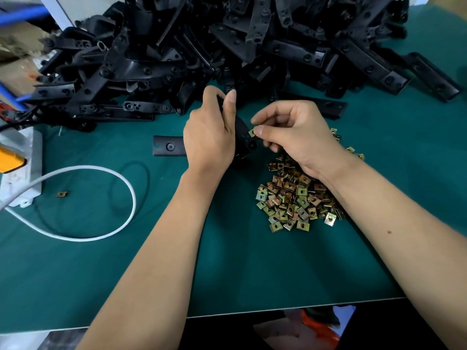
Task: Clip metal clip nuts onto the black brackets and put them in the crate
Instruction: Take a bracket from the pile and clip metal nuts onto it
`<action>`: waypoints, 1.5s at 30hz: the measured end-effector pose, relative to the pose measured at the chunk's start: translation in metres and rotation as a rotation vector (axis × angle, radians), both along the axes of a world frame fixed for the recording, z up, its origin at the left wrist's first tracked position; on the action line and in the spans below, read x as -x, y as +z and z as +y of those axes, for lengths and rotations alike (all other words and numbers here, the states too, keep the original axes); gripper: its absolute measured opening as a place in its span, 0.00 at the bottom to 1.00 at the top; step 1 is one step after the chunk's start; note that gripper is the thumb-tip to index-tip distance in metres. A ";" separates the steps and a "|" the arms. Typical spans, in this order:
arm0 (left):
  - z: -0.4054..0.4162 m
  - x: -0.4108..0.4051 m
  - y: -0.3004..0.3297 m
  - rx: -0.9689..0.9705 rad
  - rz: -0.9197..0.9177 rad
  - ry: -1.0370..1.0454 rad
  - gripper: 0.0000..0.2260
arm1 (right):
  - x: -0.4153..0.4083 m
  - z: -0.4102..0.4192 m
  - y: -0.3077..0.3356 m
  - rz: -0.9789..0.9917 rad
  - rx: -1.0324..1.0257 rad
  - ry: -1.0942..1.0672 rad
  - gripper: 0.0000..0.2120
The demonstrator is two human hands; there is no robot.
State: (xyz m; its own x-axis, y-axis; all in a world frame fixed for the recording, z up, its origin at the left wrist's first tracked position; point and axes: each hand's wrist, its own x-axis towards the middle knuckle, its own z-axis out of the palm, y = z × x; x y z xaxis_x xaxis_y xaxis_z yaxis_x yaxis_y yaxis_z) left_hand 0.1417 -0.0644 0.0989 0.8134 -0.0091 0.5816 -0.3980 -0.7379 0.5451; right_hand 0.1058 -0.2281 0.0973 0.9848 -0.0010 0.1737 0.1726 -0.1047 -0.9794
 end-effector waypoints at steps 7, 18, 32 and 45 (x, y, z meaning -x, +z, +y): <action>-0.009 0.006 0.001 -0.026 -0.020 0.115 0.19 | -0.001 -0.002 0.003 0.027 0.000 0.061 0.14; -0.012 0.009 0.003 -0.084 -0.094 0.091 0.19 | 0.000 0.000 0.005 0.004 0.056 0.165 0.17; 0.028 -0.015 -0.004 0.256 -0.048 0.175 0.20 | 0.004 0.010 0.002 -0.235 0.954 0.052 0.10; 0.012 -0.010 -0.007 0.264 0.017 -0.118 0.19 | 0.003 0.003 0.007 -0.251 1.047 -0.011 0.08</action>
